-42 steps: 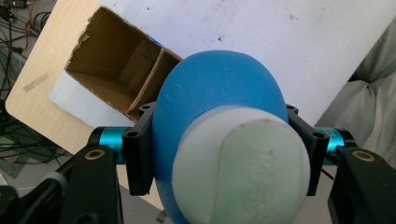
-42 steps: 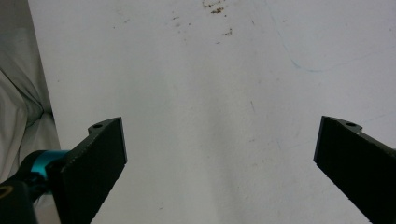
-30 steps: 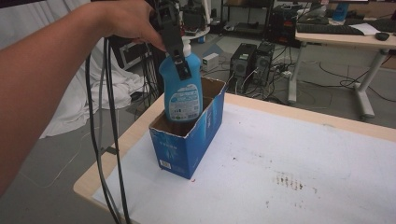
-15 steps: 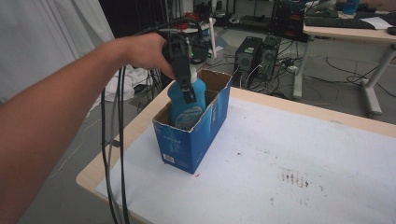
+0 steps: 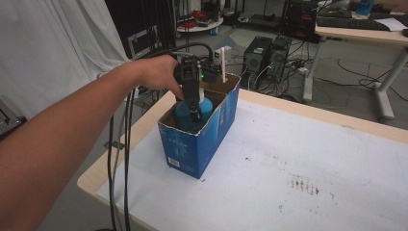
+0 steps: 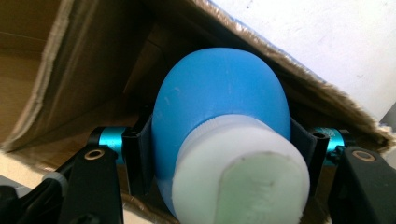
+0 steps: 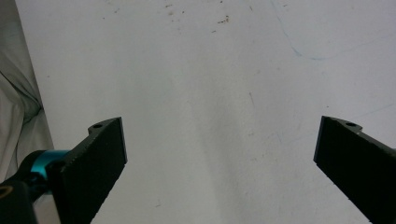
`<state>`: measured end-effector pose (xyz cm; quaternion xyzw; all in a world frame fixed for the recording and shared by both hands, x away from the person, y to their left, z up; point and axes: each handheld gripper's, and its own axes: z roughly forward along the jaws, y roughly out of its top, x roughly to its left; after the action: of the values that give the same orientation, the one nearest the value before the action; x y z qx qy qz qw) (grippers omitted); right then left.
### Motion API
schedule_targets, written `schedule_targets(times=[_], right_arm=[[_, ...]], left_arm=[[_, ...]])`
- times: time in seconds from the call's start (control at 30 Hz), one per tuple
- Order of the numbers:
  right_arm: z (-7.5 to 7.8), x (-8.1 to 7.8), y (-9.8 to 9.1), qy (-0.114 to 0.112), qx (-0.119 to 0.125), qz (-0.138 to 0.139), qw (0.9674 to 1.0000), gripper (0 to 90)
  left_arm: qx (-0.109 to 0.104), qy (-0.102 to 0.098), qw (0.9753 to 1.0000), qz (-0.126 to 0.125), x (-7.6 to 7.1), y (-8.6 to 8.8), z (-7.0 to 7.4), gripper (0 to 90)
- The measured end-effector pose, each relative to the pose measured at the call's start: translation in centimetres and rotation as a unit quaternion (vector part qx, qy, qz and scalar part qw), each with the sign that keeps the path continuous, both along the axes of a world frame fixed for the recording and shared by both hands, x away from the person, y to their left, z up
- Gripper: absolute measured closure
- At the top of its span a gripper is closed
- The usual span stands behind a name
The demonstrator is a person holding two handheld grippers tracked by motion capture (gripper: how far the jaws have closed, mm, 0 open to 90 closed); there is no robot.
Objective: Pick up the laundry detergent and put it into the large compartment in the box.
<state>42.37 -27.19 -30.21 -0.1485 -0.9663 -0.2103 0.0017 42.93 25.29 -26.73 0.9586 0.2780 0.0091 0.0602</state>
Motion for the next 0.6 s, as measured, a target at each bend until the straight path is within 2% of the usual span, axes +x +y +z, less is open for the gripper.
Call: schedule_targets(times=[0.2,0.6], right_arm=[[-0.17,0.09,0.10,0.001,0.002,0.002,1.0000,1.5],[-0.21,0.11,0.04,0.001,0.002,0.000,1.0000,1.5]], left_arm=[[-0.001,0.004,1.0000,0.002,0.07,0.08,-0.95,37.9],[-0.011,0.009,0.9997,0.018,0.64,0.27,-1.16,37.6]])
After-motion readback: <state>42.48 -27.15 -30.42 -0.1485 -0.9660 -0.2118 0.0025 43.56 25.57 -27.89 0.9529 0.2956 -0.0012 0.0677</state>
